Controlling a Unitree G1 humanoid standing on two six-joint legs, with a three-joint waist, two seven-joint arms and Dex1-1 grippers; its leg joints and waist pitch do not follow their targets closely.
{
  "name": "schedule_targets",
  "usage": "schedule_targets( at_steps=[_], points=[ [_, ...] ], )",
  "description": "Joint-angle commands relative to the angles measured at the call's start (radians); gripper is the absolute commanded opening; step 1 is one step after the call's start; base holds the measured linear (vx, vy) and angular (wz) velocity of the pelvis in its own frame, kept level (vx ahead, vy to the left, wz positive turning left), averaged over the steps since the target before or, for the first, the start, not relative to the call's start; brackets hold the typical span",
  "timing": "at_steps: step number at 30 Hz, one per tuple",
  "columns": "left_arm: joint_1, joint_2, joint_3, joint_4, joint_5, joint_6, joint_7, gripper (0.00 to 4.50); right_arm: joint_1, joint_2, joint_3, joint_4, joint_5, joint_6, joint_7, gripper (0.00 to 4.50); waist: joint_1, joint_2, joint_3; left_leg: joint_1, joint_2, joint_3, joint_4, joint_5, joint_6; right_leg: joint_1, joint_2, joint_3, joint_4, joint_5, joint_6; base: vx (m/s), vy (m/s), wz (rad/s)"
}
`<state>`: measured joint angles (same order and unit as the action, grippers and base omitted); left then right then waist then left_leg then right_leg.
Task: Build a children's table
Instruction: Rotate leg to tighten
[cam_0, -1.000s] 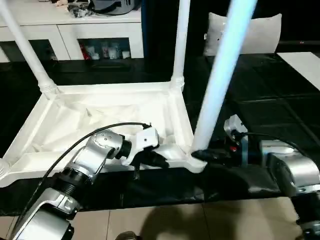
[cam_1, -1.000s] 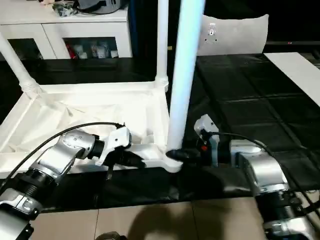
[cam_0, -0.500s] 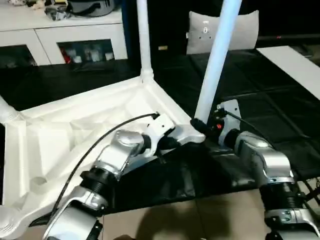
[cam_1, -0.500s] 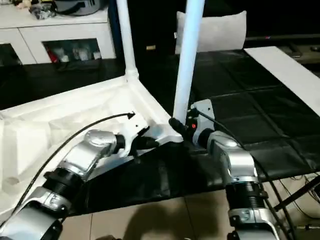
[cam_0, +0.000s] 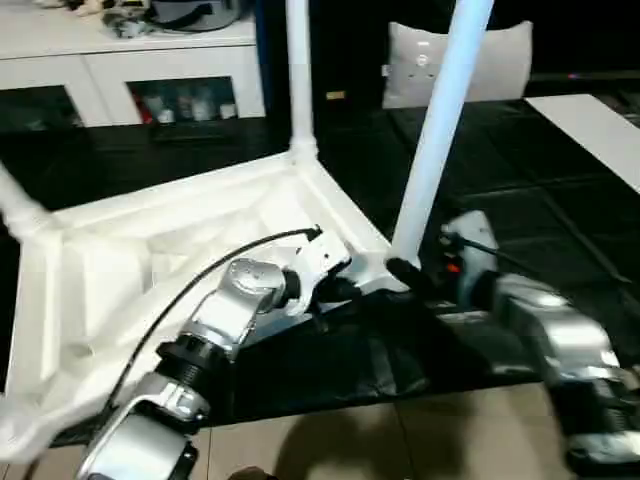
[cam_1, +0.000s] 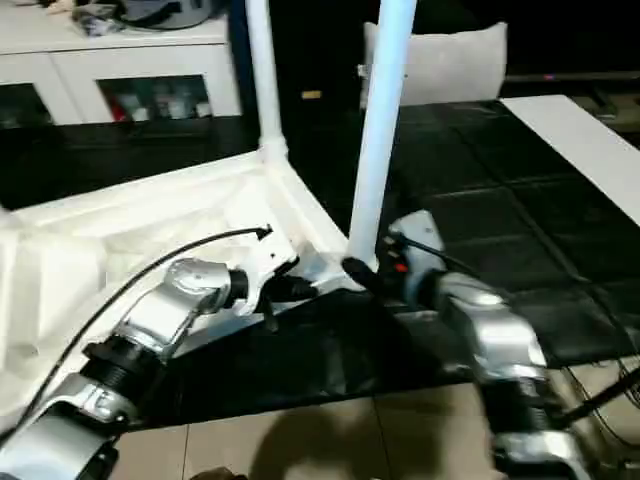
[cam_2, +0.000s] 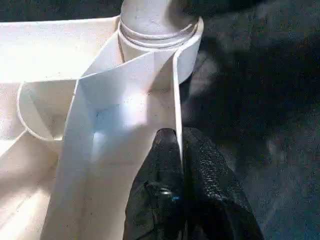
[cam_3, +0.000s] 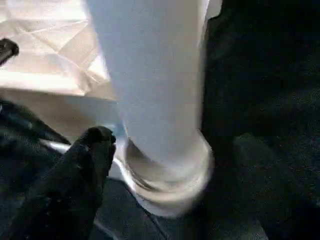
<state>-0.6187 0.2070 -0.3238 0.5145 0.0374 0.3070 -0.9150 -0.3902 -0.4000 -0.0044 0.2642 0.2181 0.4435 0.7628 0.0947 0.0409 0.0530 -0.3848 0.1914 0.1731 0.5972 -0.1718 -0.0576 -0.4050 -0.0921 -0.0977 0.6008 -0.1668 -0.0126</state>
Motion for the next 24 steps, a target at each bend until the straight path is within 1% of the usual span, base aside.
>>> schedule_targets(
  at_steps=[1, 6, 11, 13, 16, 19, 20, 22, 24],
  points=[
    [-0.010, 0.011, -0.017, -0.026, -0.005, -0.040, -0.046, 0.00, 0.005, -0.027, 0.004, -0.028, 0.021, -0.019, 0.060, 4.43, 0.004, -0.016, -0.071, 0.015, 0.034, -0.009, -0.066, -0.207, 0.059, 0.056, -0.061, 0.047, -0.085, -0.299, -0.159, 0.000, 0.000, 0.00],
    [-0.016, 0.064, -0.056, -0.003, 0.010, -0.118, -0.146, 0.00, 0.012, -0.098, 0.027, -0.039, 0.029, -0.040, 0.180, 4.48, 0.010, -0.020, -0.073, 0.013, 0.035, -0.008, -0.065, -0.192, 0.068, 0.057, -0.061, 0.047, -0.081, -0.286, -0.167, 0.000, 0.000, 0.00],
    [-0.006, 0.096, -0.072, -0.014, 0.000, -0.170, -0.223, 0.00, 0.008, -0.103, 0.037, -0.043, 0.039, -0.051, 0.209, 4.48, 0.022, -0.019, -0.072, 0.017, 0.038, -0.008, -0.066, -0.195, 0.061, 0.052, -0.062, 0.048, -0.079, -0.293, -0.176, 0.000, 0.000, 0.00],
    [-0.003, 0.109, -0.077, -0.019, -0.007, -0.185, -0.254, 0.00, 0.009, -0.107, 0.046, -0.047, 0.046, -0.056, 0.231, 4.48, 0.023, -0.018, -0.073, 0.016, 0.039, -0.008, -0.066, -0.194, 0.060, 0.054, -0.063, 0.048, -0.076, -0.286, -0.177, 0.000, 0.000, 0.00],
    [-0.006, 0.126, -0.080, -0.012, -0.011, -0.204, -0.282, 0.00, 0.011, -0.112, 0.063, -0.054, 0.050, -0.064, 0.270, 4.48, 0.025, -0.018, -0.073, 0.017, 0.039, -0.007, -0.066, -0.202, 0.058, 0.052, -0.064, 0.048, -0.076, -0.284, -0.181, 0.000, 0.000, 0.00],
    [-0.010, 0.138, -0.081, -0.005, -0.015, -0.222, -0.316, 0.00, 0.013, -0.119, 0.077, -0.064, 0.051, -0.064, 0.307, 4.48, 0.028, -0.016, -0.073, 0.017, 0.041, -0.009, -0.067, -0.204, 0.057, 0.053, -0.064, 0.049, -0.075, -0.286, -0.181, 0.000, 0.000, 0.00],
    [-0.009, 0.142, -0.083, -0.009, -0.019, -0.220, -0.328, 0.00, 0.013, -0.120, 0.080, -0.066, 0.050, -0.065, 0.311, 4.48, 0.029, -0.013, -0.072, 0.016, 0.040, -0.008, -0.067, -0.206, 0.055, 0.053, -0.064, 0.049, -0.076, -0.286, -0.180, 0.000, 0.000, 0.00],
    [-0.004, 0.149, -0.088, -0.021, -0.024, -0.224, -0.353, 0.00, 0.011, -0.124, 0.089, -0.068, 0.046, -0.075, 0.324, 4.48, 0.031, -0.014, -0.073, 0.017, 0.041, -0.009, -0.068, -0.205, 0.052, 0.053, -0.065, 0.049, -0.074, -0.277, -0.183, 0.000, 0.000, 0.00],
    [-0.001, 0.152, -0.091, -0.026, -0.025, -0.228, -0.365, 0.00, 0.014, -0.130, 0.096, -0.076, 0.060, -0.068, 0.358, 4.48, 0.032, -0.015, -0.074, 0.018, 0.041, -0.008, -0.067, -0.205, 0.053, 0.054, -0.065, 0.049, -0.073, -0.274, -0.188, 0.000, 0.000, 0.00]
  ],
)
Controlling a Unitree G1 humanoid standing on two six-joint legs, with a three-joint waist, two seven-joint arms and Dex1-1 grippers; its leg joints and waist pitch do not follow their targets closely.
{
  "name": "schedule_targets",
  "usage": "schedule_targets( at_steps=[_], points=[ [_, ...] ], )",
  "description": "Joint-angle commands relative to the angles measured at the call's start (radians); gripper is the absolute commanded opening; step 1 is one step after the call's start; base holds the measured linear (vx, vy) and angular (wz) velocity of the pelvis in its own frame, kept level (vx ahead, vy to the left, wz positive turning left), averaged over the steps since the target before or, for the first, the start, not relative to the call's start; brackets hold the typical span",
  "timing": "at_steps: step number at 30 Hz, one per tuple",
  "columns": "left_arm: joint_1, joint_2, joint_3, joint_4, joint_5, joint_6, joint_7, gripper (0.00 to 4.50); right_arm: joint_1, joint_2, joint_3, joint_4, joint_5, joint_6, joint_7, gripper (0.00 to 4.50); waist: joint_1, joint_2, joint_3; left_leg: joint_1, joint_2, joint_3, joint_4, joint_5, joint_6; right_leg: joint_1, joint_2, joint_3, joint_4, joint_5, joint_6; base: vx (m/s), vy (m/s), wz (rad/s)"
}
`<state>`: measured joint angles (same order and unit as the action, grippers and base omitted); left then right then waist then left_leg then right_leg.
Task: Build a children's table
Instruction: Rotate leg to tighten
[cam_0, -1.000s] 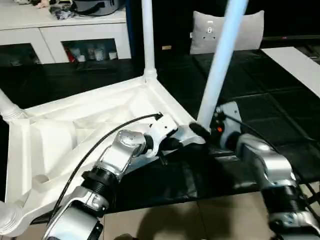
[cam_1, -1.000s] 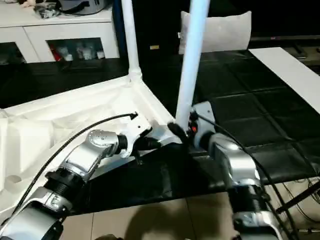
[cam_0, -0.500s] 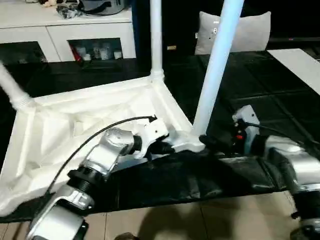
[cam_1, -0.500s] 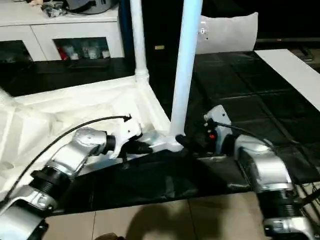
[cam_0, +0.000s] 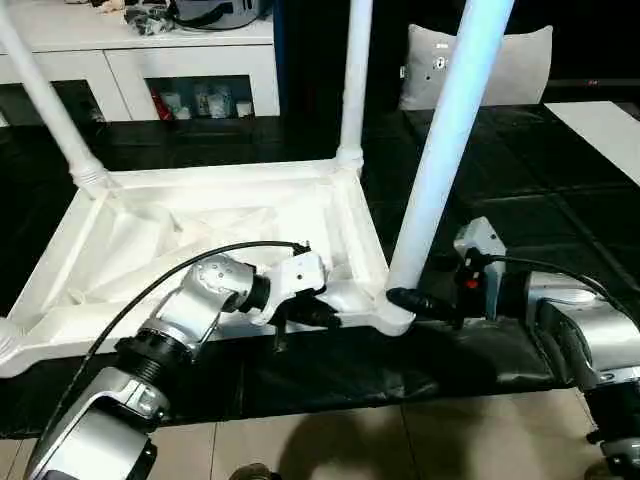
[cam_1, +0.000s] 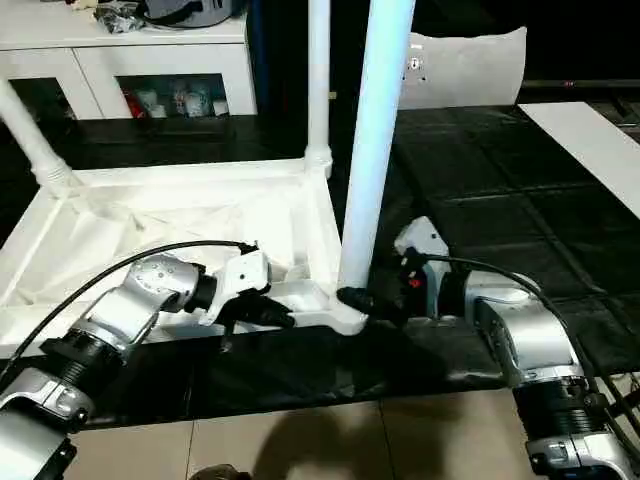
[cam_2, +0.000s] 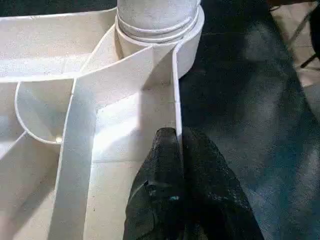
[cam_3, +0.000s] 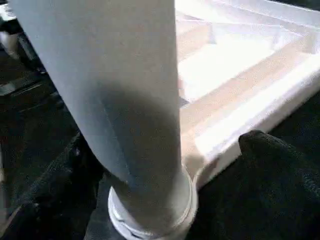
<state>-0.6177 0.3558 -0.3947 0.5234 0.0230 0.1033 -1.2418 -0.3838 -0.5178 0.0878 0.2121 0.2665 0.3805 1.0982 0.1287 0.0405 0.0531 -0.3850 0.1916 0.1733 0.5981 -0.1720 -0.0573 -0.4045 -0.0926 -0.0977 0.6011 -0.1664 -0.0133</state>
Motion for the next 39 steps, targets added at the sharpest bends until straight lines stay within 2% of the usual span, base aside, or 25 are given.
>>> schedule_targets(
  at_steps=[1, 3, 7, 8, 11, 19, 21, 23, 26, 28, 31, 34, 37, 38, 39],
  points=[
    [0.001, 0.006, -0.024, -0.039, -0.012, -0.029, -0.050, 0.00, 0.012, -0.020, 0.014, -0.036, 0.034, 0.018, 0.064, 4.32, 0.000, -0.017, -0.074, 0.018, 0.041, -0.008, -0.067, -0.203, 0.056, 0.052, -0.065, 0.050, -0.073, -0.272, -0.188, 0.000, 0.000, 0.00],
    [0.002, 0.008, -0.027, -0.042, -0.013, -0.032, -0.058, 0.00, 0.013, -0.026, 0.022, -0.042, 0.045, 0.032, 0.086, 4.32, 0.004, -0.017, -0.074, 0.018, 0.042, -0.008, -0.067, -0.198, 0.062, 0.054, -0.065, 0.049, -0.071, -0.272, -0.189, 0.000, 0.000, 0.00],
    [0.002, 0.006, -0.022, -0.037, -0.009, -0.037, -0.050, 0.00, 0.013, -0.034, 0.042, -0.046, 0.048, 0.048, 0.113, 3.84, 0.012, -0.018, -0.074, 0.019, 0.043, -0.007, -0.067, -0.196, 0.058, 0.051, -0.065, 0.050, -0.073, -0.284, -0.187, 0.000, 0.000, 0.00],
    [0.003, 0.005, -0.021, -0.035, -0.007, -0.038, -0.048, 0.00, 0.013, -0.035, 0.044, -0.045, 0.049, 0.051, 0.115, 3.84, 0.012, -0.018, -0.073, 0.018, 0.043, -0.008, -0.068, -0.200, 0.055, 0.051, -0.066, 0.050, -0.073, -0.292, -0.184, 0.000, 0.000, 0.00],
    [0.006, 0.005, -0.018, -0.033, -0.007, -0.039, -0.045, 0.00, 0.016, -0.033, 0.047, -0.047, 0.050, 0.052, 0.116, 3.47, 0.012, -0.019, -0.074, 0.018, 0.042, -0.009, -0.068, -0.198, 0.050, 0.051, -0.066, 0.050, -0.074, -0.297, -0.177, 0.000, 0.000, 0.00],
    [0.013, 0.004, -0.018, -0.032, -0.014, -0.040, -0.043, 0.00, 0.034, -0.033, 0.061, -0.074, 0.065, 0.078, 0.131, 2.91, 0.013, -0.014, -0.074, 0.017, 0.042, -0.009, -0.067, -0.196, 0.050, 0.051, -0.065, 0.050, -0.073, -0.285, -0.179, 0.000, 0.000, 0.00],
    [0.016, 0.003, -0.017, -0.034, -0.015, -0.038, -0.044, 0.00, 0.040, -0.025, 0.062, -0.083, 0.073, 0.085, 0.129, 2.60, 0.013, -0.014, -0.073, 0.019, 0.042, -0.009, -0.068, -0.213, 0.045, 0.051, -0.066, 0.049, -0.077, -0.312, -0.172, 0.000, 0.000, 0.00],
    [0.018, -0.003, -0.011, -0.039, -0.025, -0.028, -0.042, 0.00, 0.046, -0.017, 0.061, -0.093, 0.079, 0.093, 0.122, 2.60, 0.013, -0.013, -0.073, 0.018, 0.042, -0.010, -0.069, -0.218, 0.043, 0.051, -0.065, 0.050, -0.078, -0.317, -0.169, 0.000, 0.000, 0.00],
    [0.027, -0.011, 0.000, -0.058, -0.041, 0.003, -0.033, 0.00, 0.059, 0.003, 0.052, -0.117, 0.092, 0.118, 0.092, 2.25, 0.013, -0.014, -0.074, 0.018, 0.043, -0.010, -0.070, -0.212, 0.041, 0.051, -0.065, 0.050, -0.076, -0.305, -0.171, 0.000, 0.000, 0.00],
    [0.032, -0.022, 0.012, -0.073, -0.046, 0.055, 0.001, 0.00, 0.065, 0.022, 0.039, -0.127, 0.083, 0.147, 0.029, 2.18, 0.011, -0.015, -0.073, 0.019, 0.043, -0.010, -0.071, -0.213, 0.037, 0.051, -0.065, 0.050, -0.075, -0.306, -0.173, 0.000, 0.000, 0.00],
    [0.019, -0.061, 0.045, -0.066, -0.033, 0.129, 0.116, 0.00, 0.036, 0.101, 0.010, -0.072, 0.027, 0.152, -0.150, 2.09, 0.004, -0.013, -0.070, 0.021, 0.040, -0.011, -0.072, -0.235, 0.019, 0.047, -0.066, 0.049, -0.080, -0.353, -0.166, 0.000, 0.000, 0.00],
    [-0.004, -0.112, 0.086, -0.045, -0.028, 0.190, 0.240, 0.00, 0.004, 0.167, -0.029, -0.005, -0.002, 0.166, -0.301, 2.06, -0.020, -0.015, -0.066, 0.022, 0.033, -0.015, -0.074, -0.274, -0.003, 0.047, -0.066, 0.042, -0.094, -0.449, -0.130, 0.000, 0.000, 0.00],
    [-0.030, -0.170, 0.127, -0.027, -0.024, 0.260, 0.367, 0.00, -0.032, 0.232, -0.066, 0.055, -0.053, 0.187, -0.482, 2.04, -0.032, -0.018, -0.069, 0.017, 0.031, -0.015, -0.073, -0.259, 0.002, 0.049, -0.063, 0.043, -0.093, -0.423, -0.125, 0.000, 0.000, 0.00],
    [-0.037, -0.187, 0.139, -0.022, -0.021, 0.275, 0.406, 0.00, -0.045, 0.252, -0.074, 0.070, -0.073, 0.189, -0.542, 2.04, -0.038, -0.013, -0.069, 0.016, 0.030, -0.016, -0.073, -0.249, 0.002, 0.049, -0.062, 0.043, -0.091, -0.404, -0.132, 0.000, 0.000, 0.00],
    [-0.046, -0.216, 0.155, -0.016, -0.020, 0.290, 0.459, 0.00, -0.061, 0.273, -0.079, 0.098, -0.093, 0.164, -0.598, 2.04, -0.044, -0.015, -0.070, 0.015, 0.027, -0.013, -0.071, -0.238, 0.003, 0.048, -0.061, 0.043, -0.091, -0.392, -0.134, 0.000, 0.000, 0.00]
  ],
)
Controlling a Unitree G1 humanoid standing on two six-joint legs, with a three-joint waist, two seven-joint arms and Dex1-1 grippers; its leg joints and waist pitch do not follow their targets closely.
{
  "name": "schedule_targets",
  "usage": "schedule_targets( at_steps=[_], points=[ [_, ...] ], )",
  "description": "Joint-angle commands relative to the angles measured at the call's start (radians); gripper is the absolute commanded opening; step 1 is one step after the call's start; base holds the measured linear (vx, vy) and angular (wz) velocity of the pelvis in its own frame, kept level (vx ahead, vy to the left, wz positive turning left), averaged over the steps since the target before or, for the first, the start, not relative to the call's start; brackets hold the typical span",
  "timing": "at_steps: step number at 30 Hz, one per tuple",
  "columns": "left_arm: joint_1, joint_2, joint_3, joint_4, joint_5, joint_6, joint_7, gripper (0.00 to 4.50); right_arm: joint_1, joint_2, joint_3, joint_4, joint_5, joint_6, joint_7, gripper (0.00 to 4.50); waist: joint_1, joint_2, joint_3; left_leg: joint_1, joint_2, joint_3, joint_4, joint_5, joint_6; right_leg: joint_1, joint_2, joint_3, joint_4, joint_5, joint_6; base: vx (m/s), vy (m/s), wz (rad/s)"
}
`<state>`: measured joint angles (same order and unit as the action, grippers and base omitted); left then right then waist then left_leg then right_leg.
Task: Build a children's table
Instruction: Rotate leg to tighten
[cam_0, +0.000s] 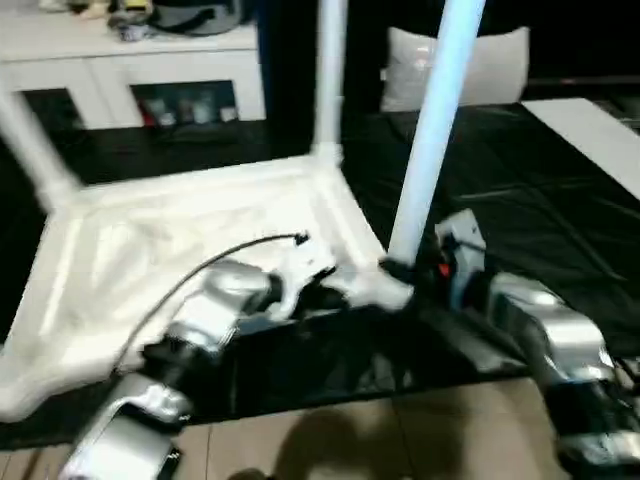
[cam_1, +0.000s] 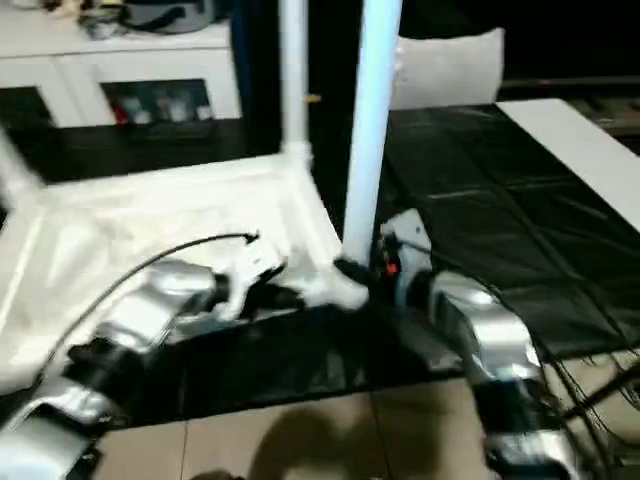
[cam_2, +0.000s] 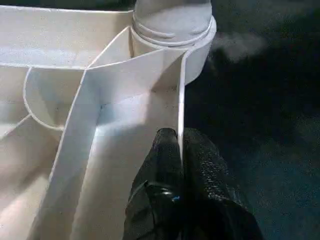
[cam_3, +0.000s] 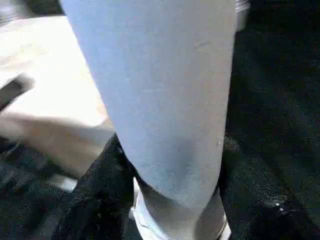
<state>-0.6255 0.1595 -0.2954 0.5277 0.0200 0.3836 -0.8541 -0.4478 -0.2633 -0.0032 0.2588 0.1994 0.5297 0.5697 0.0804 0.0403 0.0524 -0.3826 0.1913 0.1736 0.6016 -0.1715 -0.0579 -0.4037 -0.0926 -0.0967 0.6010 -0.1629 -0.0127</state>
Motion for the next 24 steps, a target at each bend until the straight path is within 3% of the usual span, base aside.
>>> schedule_targets(
  at_steps=[1, 3, 6, 8, 9, 16, 20, 23, 24],
  points=[
    [-0.040, -0.049, 0.063, -0.025, -0.018, 0.024, 0.106, 0.00, -0.012, 0.042, -0.001, 0.083, -0.030, -0.036, -0.106, 2.04, 0.003, -0.015, -0.071, 0.013, 0.027, -0.012, -0.071, -0.231, 0.007, 0.048, -0.062, 0.042, -0.092, -0.384, -0.137, 0.000, 0.000, 0.00],
    [-0.037, -0.061, 0.059, -0.033, -0.015, 0.028, 0.115, 0.00, -0.020, 0.057, -0.014, 0.097, -0.022, -0.054, -0.115, 2.04, 0.005, -0.014, -0.075, 0.010, 0.026, -0.011, -0.069, -0.202, 0.021, 0.051, -0.062, 0.043, -0.089, -0.345, -0.141, 0.000, 0.000, 0.00],
    [-0.029, -0.066, 0.049, -0.045, -0.009, 0.027, 0.113, 0.00, -0.027, 0.073, -0.029, 0.100, -0.004, -0.053, -0.112, 2.68, 0.005, -0.013, -0.079, 0.008, 0.029, -0.010, -0.067, -0.152, 0.050, 0.055, -0.056, 0.045, -0.074, -0.215, -0.178, 0.000, 0.000, 0.00],
    [-0.022, -0.057, 0.036, -0.052, -0.002, 0.007, 0.102, 0.00, -0.025, 0.075, -0.030, 0.089, 0.005, -0.049, -0.098, 2.71, 0.006, -0.010, -0.079, 0.008, 0.030, -0.010, -0.067, -0.145, 0.061, 0.056, -0.056, 0.045, -0.071, -0.187, -0.196, 0.000, 0.000, 0.00],
    [-0.020, -0.052, 0.031, -0.055, 0.000, -0.001, 0.098, 0.00, -0.023, 0.073, -0.027, 0.085, 0.004, -0.048, -0.092, 2.97, 0.007, -0.011, -0.079, 0.008, 0.030, -0.009, -0.066, -0.143, 0.063, 0.057, -0.057, 0.045, -0.070, -0.182, -0.200, 0.000, 0.000, 0.00],
    [0.007, 0.010, -0.003, -0.077, -0.006, -0.078, -0.003, 0.00, 0.012, 0.003, -0.004, 0.068, 0.012, -0.116, 0.040, 3.50, 0.010, -0.010, -0.074, 0.011, 0.032, -0.009, -0.070, -0.200, 0.048, 0.056, -0.060, 0.046, -0.080, -0.267, -0.175, 0.000, 0.000, 0.00],
    [0.016, 0.055, -0.027, -0.075, -0.004, -0.125, -0.081, 0.00, 0.043, -0.095, 0.033, 0.027, 0.018, -0.158, 0.205, 3.81, 0.014, -0.009, -0.074, 0.009, 0.033, -0.010, -0.070, -0.195, 0.054, 0.058, -0.059, 0.047, -0.075, -0.241, -0.180, 0.000, 0.000, 0.00],
    [0.014, 0.092, -0.048, -0.066, 0.005, -0.163, -0.134, 0.00, 0.053, -0.151, 0.043, 0.002, 0.040, -0.149, 0.303, 3.97, 0.018, -0.012, -0.072, 0.010, 0.034, -0.009, -0.070, -0.204, 0.066, 0.058, -0.060, 0.047, -0.077, -0.261, -0.177, 0.000, 0.000, 0.00],
    [0.015, 0.121, -0.066, -0.064, 0.007, -0.200, -0.189, 0.00, 0.059, -0.201, 0.071, -0.008, 0.043, -0.142, 0.387, 4.10, 0.019, -0.012, -0.073, 0.010, 0.034, -0.010, -0.069, -0.203, 0.067, 0.057, -0.060, 0.046, -0.077, -0.267, -0.177, 0.000, 0.000, 0.00]
  ],
)
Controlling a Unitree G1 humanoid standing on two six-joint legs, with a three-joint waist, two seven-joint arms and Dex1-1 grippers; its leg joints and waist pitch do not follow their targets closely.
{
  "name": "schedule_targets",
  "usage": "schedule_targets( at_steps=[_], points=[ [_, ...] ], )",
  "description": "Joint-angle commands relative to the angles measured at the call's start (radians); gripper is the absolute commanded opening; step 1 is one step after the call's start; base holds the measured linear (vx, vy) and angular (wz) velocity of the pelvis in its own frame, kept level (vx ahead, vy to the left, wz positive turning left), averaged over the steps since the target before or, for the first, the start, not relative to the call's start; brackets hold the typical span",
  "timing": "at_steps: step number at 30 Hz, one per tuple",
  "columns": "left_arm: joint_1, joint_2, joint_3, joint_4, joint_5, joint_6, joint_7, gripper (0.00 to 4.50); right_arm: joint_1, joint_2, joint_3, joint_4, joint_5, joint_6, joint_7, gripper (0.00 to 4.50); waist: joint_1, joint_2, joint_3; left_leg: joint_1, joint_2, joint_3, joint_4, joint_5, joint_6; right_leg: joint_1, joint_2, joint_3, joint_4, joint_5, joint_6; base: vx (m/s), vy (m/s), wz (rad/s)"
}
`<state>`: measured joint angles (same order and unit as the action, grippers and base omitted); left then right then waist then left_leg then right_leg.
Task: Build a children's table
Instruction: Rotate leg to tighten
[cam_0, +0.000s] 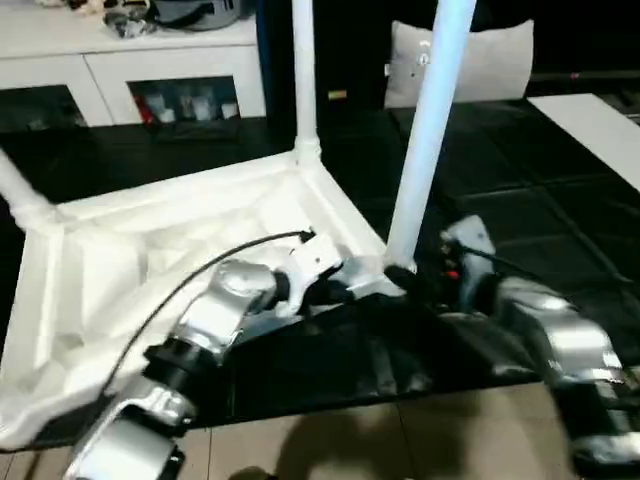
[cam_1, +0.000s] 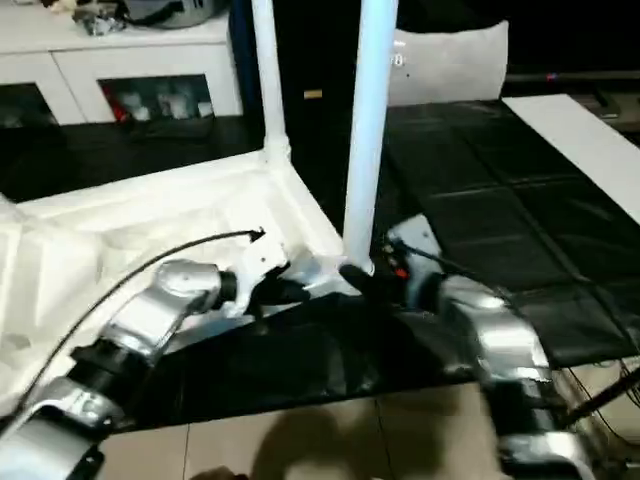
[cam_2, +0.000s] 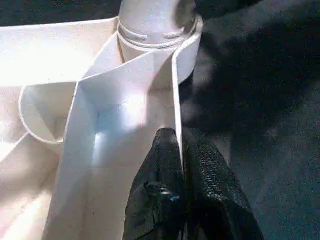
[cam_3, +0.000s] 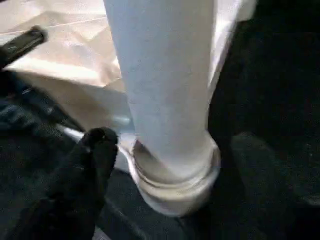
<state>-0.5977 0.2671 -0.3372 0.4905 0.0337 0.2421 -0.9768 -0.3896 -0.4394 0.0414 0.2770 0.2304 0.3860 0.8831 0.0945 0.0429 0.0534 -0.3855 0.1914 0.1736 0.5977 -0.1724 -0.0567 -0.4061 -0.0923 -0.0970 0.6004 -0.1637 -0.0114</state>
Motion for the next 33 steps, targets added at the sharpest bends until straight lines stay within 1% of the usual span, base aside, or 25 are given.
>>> schedule_targets(
  at_steps=[1, 2, 3, 4, 5, 6, 7, 8, 9, 10, 12, 13, 17, 18, 19, 20, 22, 23, 24, 25, 26, 28, 29, 32, 33],
  points=[
    [-0.010, 0.029, -0.036, -0.029, -0.009, -0.086, -0.106, 0.00, 0.003, -0.052, 0.041, -0.030, 0.020, 0.004, 0.132, 4.23, 0.007, -0.015, -0.072, 0.014, 0.036, -0.009, -0.066, -0.206, 0.068, 0.059, -0.061, 0.047, -0.078, -0.276, -0.178, 0.000, 0.000, 0.00],
    [-0.009, 0.034, -0.039, -0.029, -0.010, -0.096, -0.118, 0.00, 0.003, -0.059, 0.045, -0.032, 0.024, 0.005, 0.150, 4.23, 0.008, -0.019, -0.072, 0.014, 0.035, -0.008, -0.065, -0.212, 0.069, 0.057, -0.060, 0.047, -0.080, -0.286, -0.179, 0.000, 0.000, 0.00],
    [-0.007, 0.044, -0.047, -0.029, -0.012, -0.123, -0.147, 0.00, 0.003, -0.075, 0.049, -0.034, 0.036, 0.006, 0.191, 4.23, 0.012, -0.018, -0.072, 0.015, 0.038, -0.008, -0.066, -0.209, 0.070, 0.057, -0.062, 0.048, -0.078, -0.290, -0.180, 0.000, 0.000, 0.00],
    [-0.006, 0.047, -0.048, -0.030, -0.014, -0.126, -0.158, 0.00, 0.002, -0.077, 0.051, -0.032, 0.038, 0.005, 0.200, 4.23, 0.015, -0.016, -0.072, 0.015, 0.038, -0.009, -0.065, -0.209, 0.070, 0.056, -0.062, 0.047, -0.077, -0.290, -0.182, 0.000, 0.000, 0.00],
    [-0.002, 0.055, -0.052, -0.035, -0.025, -0.134, -0.193, 0.00, -0.004, -0.086, 0.054, -0.024, 0.043, 0.003, 0.226, 4.09, 0.019, -0.019, -0.073, 0.016, 0.040, -0.009, -0.065, -0.206, 0.070, 0.055, -0.063, 0.047, -0.075, -0.288, -0.186, 0.000, 0.000, 0.00],
    [0.002, 0.065, -0.058, -0.041, -0.031, -0.139, -0.224, 0.00, -0.009, -0.092, 0.058, -0.017, 0.044, -0.002, 0.244, 3.99, 0.024, -0.018, -0.073, 0.018, 0.041, -0.007, -0.065, -0.206, 0.069, 0.052, -0.063, 0.048, -0.076, -0.293, -0.189, 0.000, 0.000, 0.00],
    [0.005, 0.080, -0.069, -0.051, -0.035, -0.137, -0.260, 0.00, -0.013, -0.098, 0.063, -0.012, 0.048, -0.007, 0.271, 3.99, 0.028, -0.021, -0.073, 0.018, 0.042, -0.006, -0.065, -0.202, 0.067, 0.052, -0.064, 0.049, -0.074, -0.290, -0.193, 0.000, 0.000, 0.00],
    [0.005, 0.088, -0.075, -0.055, -0.036, -0.137, -0.278, 0.00, -0.015, -0.101, 0.065, -0.010, 0.053, -0.007, 0.287, 3.87, 0.031, -0.019, -0.074, 0.018, 0.043, -0.008, -0.066, -0.202, 0.065, 0.052, -0.064, 0.049, -0.071, -0.286, -0.196, 0.000, 0.000, 0.00],
    [0.005, 0.092, -0.078, -0.056, -0.037, -0.138, -0.286, 0.00, -0.017, -0.103, 0.066, -0.009, 0.055, -0.005, 0.294, 3.87, 0.035, -0.018, -0.073, 0.019, 0.044, -0.007, -0.066, -0.200, 0.064, 0.050, -0.064, 0.049, -0.071, -0.285, -0.197, 0.000, 0.000, 0.00],
    [0.001, 0.097, -0.084, -0.053, -0.040, -0.140, -0.307, 0.00, -0.021, -0.108, 0.074, -0.012, 0.067, 0.002, 0.323, 3.67, 0.040, -0.021, -0.073, 0.020, 0.045, -0.006, -0.066, -0.203, 0.062, 0.050, -0.065, 0.050, -0.071, -0.287, -0.199, 0.000, 0.000, 0.00],
    [-0.002, 0.101, -0.087, -0.046, -0.042, -0.153, -0.326, 0.00, -0.021, -0.112, 0.082, -0.019, 0.080, 0.016, 0.348, 3.48, 0.046, -0.020, -0.073, 0.020, 0.045, -0.007, -0.066, -0.204, 0.061, 0.050, -0.066, 0.050, -0.071, -0.290, -0.197, 0.000, 0.000, 0.00],
    [-0.004, 0.102, -0.088, -0.041, -0.043, -0.161, -0.336, 0.00, -0.021, -0.115, 0.087, -0.025, 0.087, 0.025, 0.363, 3.48, 0.046, -0.019, -0.073, 0.019, 0.045, -0.007, -0.066, -0.205, 0.059, 0.051, -0.066, 0.050, -0.070, -0.291, -0.194, 0.000, 0.000, 0.00],
    [-0.018, 0.095, -0.077, -0.007, -0.041, -0.184, -0.338, 0.00, -0.017, -0.125, 0.106, -0.035, 0.090, 0.054, 0.400, 3.08, 0.047, -0.018, -0.074, 0.018, 0.042, -0.008, -0.065, -0.204, 0.054, 0.052, -0.065, 0.050, -0.072, -0.298, -0.187, 0.000, 0.000, 0.00],
    [-0.023, 0.094, -0.076, 0.001, -0.040, -0.187, -0.338, 0.00, -0.017, -0.126, 0.107, -0.035, 0.090, 0.057, 0.406, 2.93, 0.048, -0.018, -0.074, 0.019, 0.043, -0.008, -0.065, -0.208, 0.052, 0.052, -0.065, 0.050, -0.073, -0.302, -0.185, 0.000, 0.000, 0.00],
    [-0.024, 0.095, -0.076, 0.003, -0.039, -0.187, -0.338, 0.00, -0.017, -0.127, 0.107, -0.035, 0.090, 0.058, 0.407, 2.93, 0.048, -0.019, -0.074, 0.018, 0.043, -0.008, -0.066, -0.209, 0.050, 0.053, -0.066, 0.049, -0.073, -0.306, -0.183, 0.000, 0.000, 0.00],
    [-0.026, 0.095, -0.077, 0.006, -0.040, -0.187, -0.337, 0.00, -0.017, -0.127, 0.107, -0.034, 0.091, 0.060, 0.410, 2.70, 0.048, -0.019, -0.074, 0.019, 0.043, -0.008, -0.066, -0.211, 0.049, 0.052, -0.066, 0.049, -0.073, -0.309, -0.182, 0.000, 0.000, 0.00],
    [-0.029, 0.095, -0.076, 0.009, -0.042, -0.187, -0.338, 0.00, -0.017, -0.128, 0.106, -0.036, 0.095, 0.065, 0.413, 2.63, 0.048, -0.019, -0.074, 0.020, 0.043, -0.008, -0.066, -0.215, 0.046, 0.051, -0.066, 0.049, -0.076, -0.323, -0.180, 0.000, 0.000, 0.00],
    [-0.030, 0.095, -0.075, 0.012, -0.043, -0.188, -0.339, 0.00, -0.017, -0.129, 0.106, -0.038, 0.098, 0.067, 0.416, 2.56, 0.048, -0.022, -0.073, 0.019, 0.043, -0.008, -0.066, -0.212, 0.046, 0.052, -0.066, 0.049, -0.075, -0.323, -0.180, 0.000, 0.000, 0.00],
    [-0.030, 0.095, -0.075, 0.012, -0.043, -0.188, -0.339, 0.00, -0.017, -0.129, 0.106, -0.038, 0.098, 0.067, 0.416, 2.41, 0.048, -0.020, -0.074, 0.019, 0.043, -0.008, -0.066, -0.210, 0.046, 0.051, -0.066, 0.049, -0.075, -0.322, -0.180, 0.000, 0.000, 0.00],
    [-0.031, 0.093, -0.072, 0.017, -0.044, -0.191, -0.339, 0.00, -0.014, -0.128, 0.108, -0.046, 0.103, 0.073, 0.416, 2.41, 0.048, -0.023, -0.073, 0.020, 0.043, -0.008, -0.066, -0.211, 0.047, 0.051, -0.066, 0.049, -0.075, -0.325, -0.179, 0.000, 0.000, 0.00],
    [-0.029, 0.092, -0.070, 0.017, -0.046, -0.190, -0.337, 0.00, -0.011, -0.125, 0.108, -0.051, 0.108, 0.077, 0.415, 2.25, 0.048, -0.022, -0.074, 0.019, 0.043, -0.008, -0.066, -0.210, 0.047, 0.051, -0.066, 0.049, -0.074, -0.325, -0.179, 0.000, 0.000, 0.00],
    [-0.029, 0.091, -0.069, 0.018, -0.047, -0.191, -0.337, 0.00, -0.010, -0.124, 0.108, -0.055, 0.110, 0.081, 0.415, 2.19, 0.049, -0.021, -0.074, 0.019, 0.043, -0.008, -0.066, -0.203, 0.048, 0.051, -0.066, 0.050, -0.074, -0.317, -0.178, 0.000, 0.000, 0.00],
    [-0.021, 0.084, -0.062, 0.011, -0.059, -0.181, -0.336, 0.00, -0.002, -0.108, 0.094, -0.073, 0.127, 0.096, 0.399, 2.15, 0.048, -0.022, -0.074, 0.019, 0.043, -0.008, -0.066, -0.202, 0.049, 0.051, -0.066, 0.050, -0.075, -0.315, -0.179, 0.000, 0.000, 0.00],
    [-0.012, 0.074, -0.053, 0.000, -0.075, -0.164, -0.332, 0.00, 0.007, -0.085, 0.078, -0.092, 0.137, 0.101, 0.364, 2.13, 0.048, -0.022, -0.074, 0.017, 0.042, -0.008, -0.066, -0.199, 0.047, 0.052, -0.067, 0.049, -0.073, -0.319, -0.177, 0.000, 0.000, 0.00],
    [-0.007, 0.063, -0.044, -0.011, -0.082, -0.141, -0.313, 0.00, 0.010, -0.060, 0.066, -0.098, 0.125, 0.104, 0.301, 2.11, 0.045, -0.022, -0.072, 0.017, 0.042, -0.008, -0.067, -0.209, 0.045, 0.051, -0.067, 0.048, -0.076, -0.336, -0.173, 0.000, 0.000, 0.00]
  ],
)
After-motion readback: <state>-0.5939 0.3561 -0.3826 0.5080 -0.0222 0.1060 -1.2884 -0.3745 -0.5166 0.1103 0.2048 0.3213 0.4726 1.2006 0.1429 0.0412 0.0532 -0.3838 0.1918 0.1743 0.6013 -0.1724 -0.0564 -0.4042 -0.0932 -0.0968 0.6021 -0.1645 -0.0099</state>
